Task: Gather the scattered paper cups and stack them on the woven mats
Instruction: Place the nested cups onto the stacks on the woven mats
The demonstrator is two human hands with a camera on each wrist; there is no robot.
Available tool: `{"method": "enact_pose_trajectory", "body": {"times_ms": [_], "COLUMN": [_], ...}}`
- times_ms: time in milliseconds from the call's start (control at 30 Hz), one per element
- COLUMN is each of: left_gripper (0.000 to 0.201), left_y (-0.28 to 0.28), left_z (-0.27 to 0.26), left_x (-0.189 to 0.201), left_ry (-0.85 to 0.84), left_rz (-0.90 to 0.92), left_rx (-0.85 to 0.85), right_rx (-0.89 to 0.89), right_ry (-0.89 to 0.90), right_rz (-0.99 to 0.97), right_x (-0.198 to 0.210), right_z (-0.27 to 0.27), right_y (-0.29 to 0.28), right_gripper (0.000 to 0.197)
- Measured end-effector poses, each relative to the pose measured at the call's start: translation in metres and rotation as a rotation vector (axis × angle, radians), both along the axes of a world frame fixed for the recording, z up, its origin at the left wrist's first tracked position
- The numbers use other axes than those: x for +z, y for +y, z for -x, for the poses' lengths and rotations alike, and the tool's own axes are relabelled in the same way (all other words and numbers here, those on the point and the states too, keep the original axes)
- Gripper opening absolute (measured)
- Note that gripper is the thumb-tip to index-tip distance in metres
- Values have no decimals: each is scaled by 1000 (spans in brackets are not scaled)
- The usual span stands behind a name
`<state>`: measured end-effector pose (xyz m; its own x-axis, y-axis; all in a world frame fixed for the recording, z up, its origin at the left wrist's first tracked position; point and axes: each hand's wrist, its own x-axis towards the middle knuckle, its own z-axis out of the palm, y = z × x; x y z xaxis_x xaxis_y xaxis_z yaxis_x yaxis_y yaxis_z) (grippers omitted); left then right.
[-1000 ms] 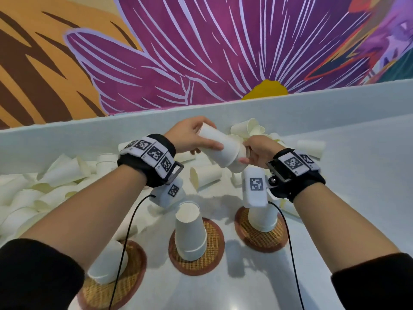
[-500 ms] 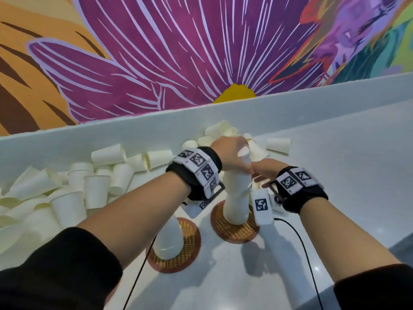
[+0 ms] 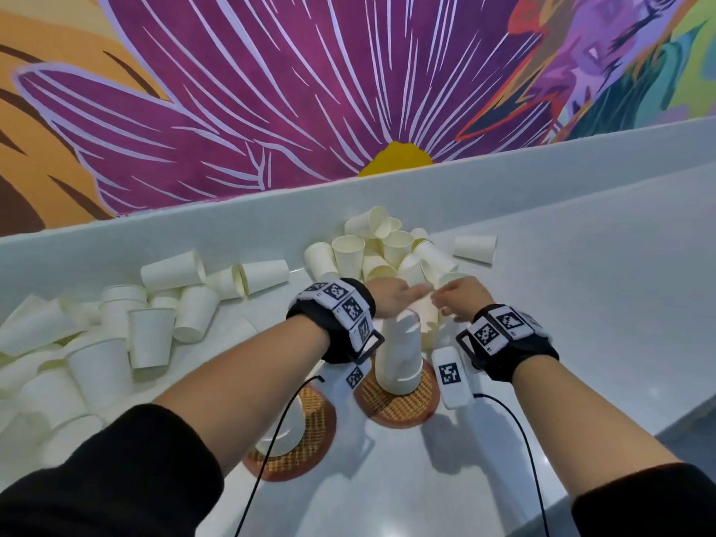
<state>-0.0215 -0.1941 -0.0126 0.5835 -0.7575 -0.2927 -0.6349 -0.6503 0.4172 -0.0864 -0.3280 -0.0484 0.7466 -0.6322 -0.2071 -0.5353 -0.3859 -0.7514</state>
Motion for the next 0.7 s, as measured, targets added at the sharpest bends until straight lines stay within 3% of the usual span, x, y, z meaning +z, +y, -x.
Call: {"method": "enact_pose_trajectory", "body": {"times_ms": [133,233,367,433,700], "left_gripper": [34,25,23,24,41], "left_y": [0,1,3,5,-1], "left_z": [-23,-37,-51,-60,-96], "left_x": [13,17,13,8,-18], "left_ry": [-15,1,15,4,-134], "left_rz": [120,142,126,99,-83], "left_rx": [167,213,253,262,195], "right_rx": [-77,-61,61,107,-46], "right_ry": [-104,-59,258,320,74], "right_rz": [255,318,430,467,500], "right_x": [9,8,-3,-8,22], "right_z": [-11,-21,-28,-28,-44], "right_y": [-10,-15,-19,-21,-17], "right_gripper": [28,34,36,29,27]}}
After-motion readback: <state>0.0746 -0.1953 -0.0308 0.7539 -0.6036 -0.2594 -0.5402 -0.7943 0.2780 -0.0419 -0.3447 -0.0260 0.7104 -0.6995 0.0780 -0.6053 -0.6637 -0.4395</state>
